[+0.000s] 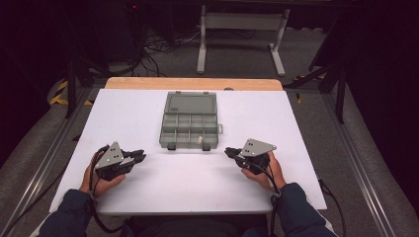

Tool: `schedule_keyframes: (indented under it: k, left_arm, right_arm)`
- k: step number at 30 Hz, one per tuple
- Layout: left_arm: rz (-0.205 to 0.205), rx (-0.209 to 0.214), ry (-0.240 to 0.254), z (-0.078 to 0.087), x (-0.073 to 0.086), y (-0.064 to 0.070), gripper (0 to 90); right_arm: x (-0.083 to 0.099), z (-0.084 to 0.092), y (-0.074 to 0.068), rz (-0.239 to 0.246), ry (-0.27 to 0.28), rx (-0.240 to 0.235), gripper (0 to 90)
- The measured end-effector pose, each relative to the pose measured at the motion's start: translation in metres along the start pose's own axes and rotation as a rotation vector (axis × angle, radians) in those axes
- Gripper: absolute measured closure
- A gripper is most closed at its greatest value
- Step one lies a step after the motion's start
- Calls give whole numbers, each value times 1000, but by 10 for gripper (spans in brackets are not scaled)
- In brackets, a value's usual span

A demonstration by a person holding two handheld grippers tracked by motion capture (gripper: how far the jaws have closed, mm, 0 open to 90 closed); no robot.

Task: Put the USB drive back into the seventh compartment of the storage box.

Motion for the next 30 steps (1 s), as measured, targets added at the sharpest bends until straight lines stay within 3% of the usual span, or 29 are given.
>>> schedule_keyframes:
  k: [3,11,21,22,30]
  left_arm:
    - [7,13,3,-4,-3,-9,898]
    - [-3,16,-35,-19,-11,-29,900]
    - [-3,-10,-56,-37,-26,-58,900]
    - [-3,-18,-63,-43,-29,-65,900]
    - [-4,-50,-82,-61,-42,-91,900]
  right_arm:
    - [0,-3,4,3,-15,-6,900]
    - [-4,-5,32,-9,-30,23,900]
    - [-12,-18,65,-25,-56,52,900]
    - [-13,-23,74,-21,-75,67,900]
    - [-21,-35,95,-43,-85,86,900]
Point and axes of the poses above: each handheld gripper's, and its own axes: z roughly backward along the jaws, x roughly out of its underside, y roughly to its right, the point moved 3 cm from there along -z, roughly forward along the jaws, and after that the axes turned 6 degrees about y, right-handed, at the moved point
